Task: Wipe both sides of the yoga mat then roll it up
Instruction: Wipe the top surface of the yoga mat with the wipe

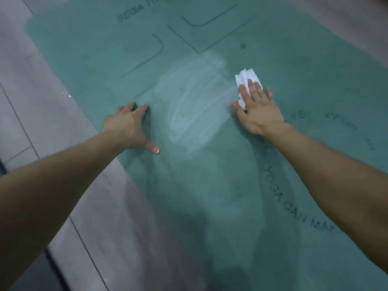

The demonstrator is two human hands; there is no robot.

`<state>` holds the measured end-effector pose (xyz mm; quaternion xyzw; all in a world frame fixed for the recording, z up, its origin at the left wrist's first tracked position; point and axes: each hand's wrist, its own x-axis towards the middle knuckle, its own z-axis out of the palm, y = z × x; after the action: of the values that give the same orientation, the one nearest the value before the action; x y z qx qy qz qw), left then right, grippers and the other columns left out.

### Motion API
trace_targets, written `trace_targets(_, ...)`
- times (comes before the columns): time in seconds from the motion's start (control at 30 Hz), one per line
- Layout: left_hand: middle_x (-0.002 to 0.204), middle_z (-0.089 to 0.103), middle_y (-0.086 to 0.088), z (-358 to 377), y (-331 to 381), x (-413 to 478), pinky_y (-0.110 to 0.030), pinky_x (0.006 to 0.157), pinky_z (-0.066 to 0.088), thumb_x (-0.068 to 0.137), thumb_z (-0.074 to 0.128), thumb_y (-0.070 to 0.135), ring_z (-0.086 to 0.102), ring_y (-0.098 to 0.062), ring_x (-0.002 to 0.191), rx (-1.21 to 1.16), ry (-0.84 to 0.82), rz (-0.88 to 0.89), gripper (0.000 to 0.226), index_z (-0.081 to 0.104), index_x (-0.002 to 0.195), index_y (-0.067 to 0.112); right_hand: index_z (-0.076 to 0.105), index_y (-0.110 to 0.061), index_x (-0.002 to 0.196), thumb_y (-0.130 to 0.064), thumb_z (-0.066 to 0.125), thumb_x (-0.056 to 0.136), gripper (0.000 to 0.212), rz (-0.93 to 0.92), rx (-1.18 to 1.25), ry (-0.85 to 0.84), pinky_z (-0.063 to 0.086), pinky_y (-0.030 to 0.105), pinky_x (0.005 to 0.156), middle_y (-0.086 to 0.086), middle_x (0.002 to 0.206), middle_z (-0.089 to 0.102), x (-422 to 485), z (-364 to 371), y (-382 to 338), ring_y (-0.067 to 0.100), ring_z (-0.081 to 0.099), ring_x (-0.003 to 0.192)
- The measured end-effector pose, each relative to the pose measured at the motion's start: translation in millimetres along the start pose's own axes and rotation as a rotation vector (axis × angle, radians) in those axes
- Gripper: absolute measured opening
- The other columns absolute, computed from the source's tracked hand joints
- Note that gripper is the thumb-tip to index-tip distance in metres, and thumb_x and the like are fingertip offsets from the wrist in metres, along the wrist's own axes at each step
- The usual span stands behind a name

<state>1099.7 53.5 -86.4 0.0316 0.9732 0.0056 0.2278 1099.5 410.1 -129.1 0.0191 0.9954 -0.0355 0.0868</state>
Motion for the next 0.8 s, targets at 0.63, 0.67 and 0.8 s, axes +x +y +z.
trace_targets(0.63, 0.173, 0.021, -0.004, 73.8, 24.9, -114.7, -0.048, 0.125, 0.031, 0.061, 0.081, 0.081, 0.026, -0.030, 0.156, -0.151, 0.096, 0.034, 0.126, 0.030, 0.162, 0.025, 0.019, -0.022, 0.168, -0.047, 0.025, 0.112, 0.062, -0.754, -0.027, 0.014, 0.004, 0.048, 0.132, 0.003, 0.176, 0.010, -152.1, 60.9, -91.2, 0.019, 0.004, 0.163)
trace_targets(0.67, 0.173, 0.020, -0.004, 75.5, 23.4, -115.2, -0.047, 0.125, 0.031, 0.061, 0.080, 0.083, 0.027, -0.030, 0.155, -0.146, 0.097, 0.040, 0.126, 0.030, 0.162, 0.026, 0.017, -0.024, 0.169, -0.045, 0.021, 0.112, 0.060, -0.683, -0.052, 0.058, 0.004, 0.049, 0.132, 0.002, 0.176, 0.011, -136.0, 56.0, -68.2, 0.019, 0.005, 0.163)
trace_targets(0.8, 0.173, 0.020, -0.004, 78.2, 20.8, -114.0, -0.047, 0.125, 0.030, 0.060, 0.076, 0.088, 0.027, -0.030, 0.155, -0.139, 0.095, 0.060, 0.127, 0.030, 0.162, 0.028, 0.003, -0.027, 0.169, -0.050, 0.003, 0.107, 0.066, -0.011, -0.017, 0.055, 0.001, 0.053, 0.131, 0.002, 0.177, 0.000, -73.1, 30.8, 39.5, 0.019, -0.001, 0.163)
